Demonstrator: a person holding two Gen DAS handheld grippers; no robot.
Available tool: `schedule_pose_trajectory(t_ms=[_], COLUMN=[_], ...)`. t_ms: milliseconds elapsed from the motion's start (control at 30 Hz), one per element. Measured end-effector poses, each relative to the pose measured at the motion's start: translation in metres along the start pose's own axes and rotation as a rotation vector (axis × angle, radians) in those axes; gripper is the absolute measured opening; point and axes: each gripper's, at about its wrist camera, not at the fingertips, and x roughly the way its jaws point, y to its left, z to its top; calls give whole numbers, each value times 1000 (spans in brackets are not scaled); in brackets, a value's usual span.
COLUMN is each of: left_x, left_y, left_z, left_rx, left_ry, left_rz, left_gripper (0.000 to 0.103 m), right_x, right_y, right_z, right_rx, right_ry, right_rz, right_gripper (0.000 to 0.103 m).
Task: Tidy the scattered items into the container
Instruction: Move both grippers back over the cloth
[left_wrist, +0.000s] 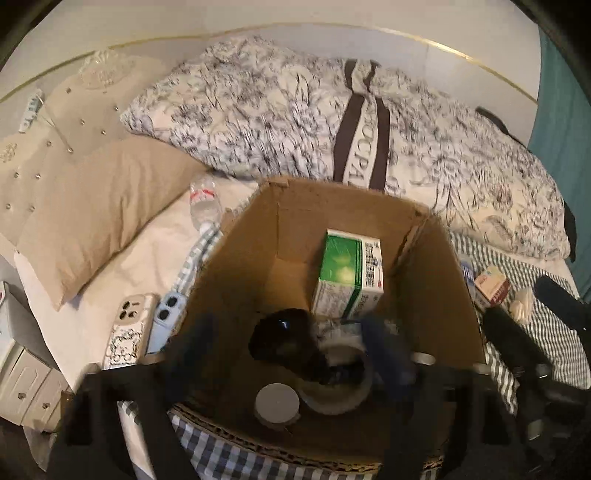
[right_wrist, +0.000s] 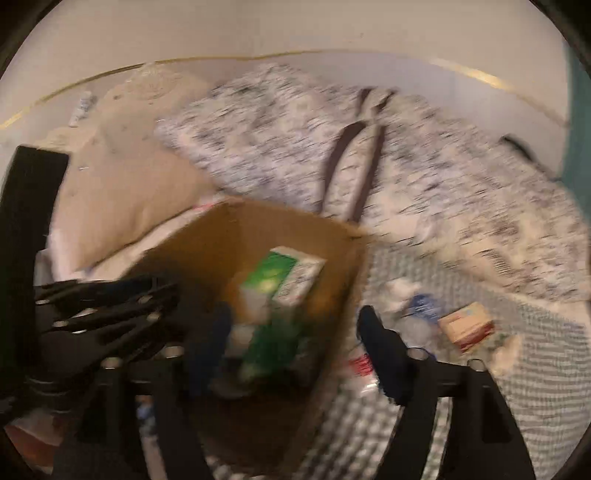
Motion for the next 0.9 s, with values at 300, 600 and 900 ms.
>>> schedule_pose_trajectory(t_ms=[300,600,900], left_x=[-26,-59,-74], left_y=[-29,-106,-188], left_z=[-10,-47,-81], left_rx=[-8,74,212], left_ry=[-27,-35,-53], left_rz=[-36,-140,-209], left_gripper=[91,93,94], right_x=[-52,-114,-142], right_y=[-71,-155,-204], right_z=[-20,-68,-123], right_rx=[96,221,319], right_ry=[-87,-82,-43], right_rz=[-118,-213,-247], right_gripper=[79,79,79])
